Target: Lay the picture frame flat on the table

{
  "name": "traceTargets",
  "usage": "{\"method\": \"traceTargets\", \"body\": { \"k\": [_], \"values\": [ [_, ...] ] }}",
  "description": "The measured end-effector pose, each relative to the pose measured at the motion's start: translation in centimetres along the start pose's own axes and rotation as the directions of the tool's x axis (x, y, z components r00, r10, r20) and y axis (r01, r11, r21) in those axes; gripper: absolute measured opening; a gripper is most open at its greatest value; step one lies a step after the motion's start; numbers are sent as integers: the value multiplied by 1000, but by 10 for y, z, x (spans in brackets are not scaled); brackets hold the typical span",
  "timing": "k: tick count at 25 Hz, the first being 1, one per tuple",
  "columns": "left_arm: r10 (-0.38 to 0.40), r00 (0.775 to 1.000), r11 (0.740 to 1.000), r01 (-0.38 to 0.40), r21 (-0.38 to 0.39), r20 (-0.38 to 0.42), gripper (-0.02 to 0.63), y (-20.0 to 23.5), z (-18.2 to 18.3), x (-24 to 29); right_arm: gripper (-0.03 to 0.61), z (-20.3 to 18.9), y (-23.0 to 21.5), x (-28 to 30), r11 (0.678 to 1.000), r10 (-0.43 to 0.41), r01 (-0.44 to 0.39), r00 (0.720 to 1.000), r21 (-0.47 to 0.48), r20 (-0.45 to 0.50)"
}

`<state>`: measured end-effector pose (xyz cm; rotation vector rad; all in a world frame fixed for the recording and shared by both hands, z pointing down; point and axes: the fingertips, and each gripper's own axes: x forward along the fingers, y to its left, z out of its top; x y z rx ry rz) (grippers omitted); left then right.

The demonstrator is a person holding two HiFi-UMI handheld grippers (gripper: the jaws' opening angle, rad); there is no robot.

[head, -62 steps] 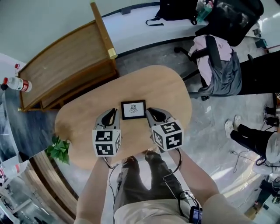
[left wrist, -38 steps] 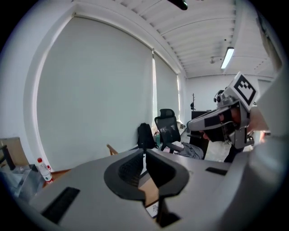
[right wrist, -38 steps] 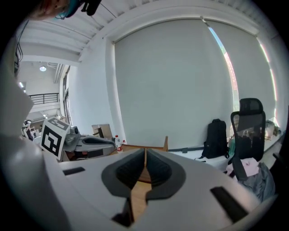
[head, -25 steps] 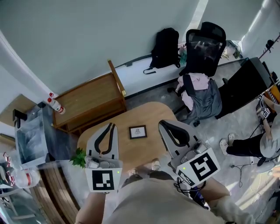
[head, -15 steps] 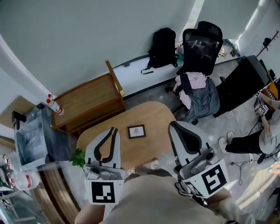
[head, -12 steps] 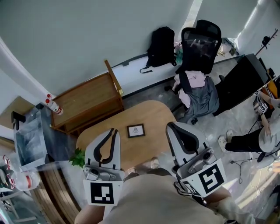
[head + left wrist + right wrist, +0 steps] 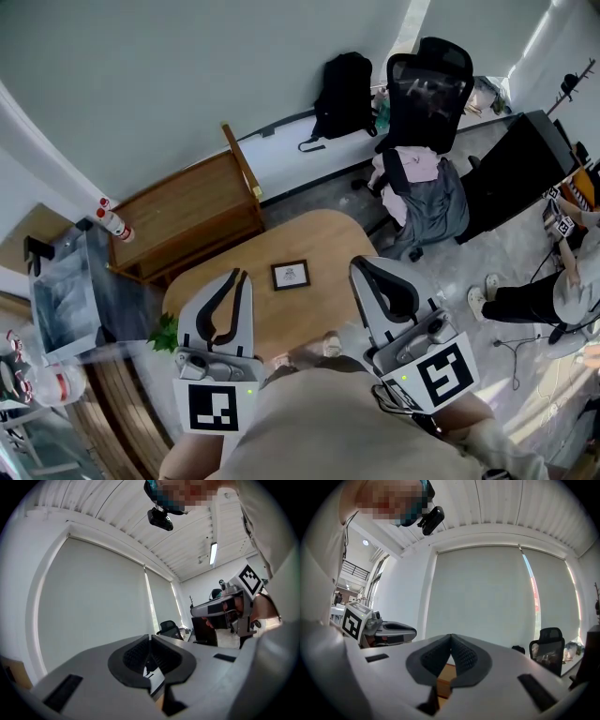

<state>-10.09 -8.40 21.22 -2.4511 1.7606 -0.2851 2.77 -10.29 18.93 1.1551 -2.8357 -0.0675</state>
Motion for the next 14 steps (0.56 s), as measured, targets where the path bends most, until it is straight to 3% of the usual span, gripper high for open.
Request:
{"method": "traceTargets", "body": {
  "k": [14],
  "values": [
    [-6,1000,1000,6,3,-9,18,-6,4,-4,-5,-1,5,2,1000,27,-27,1000,8,0]
  ]
}}
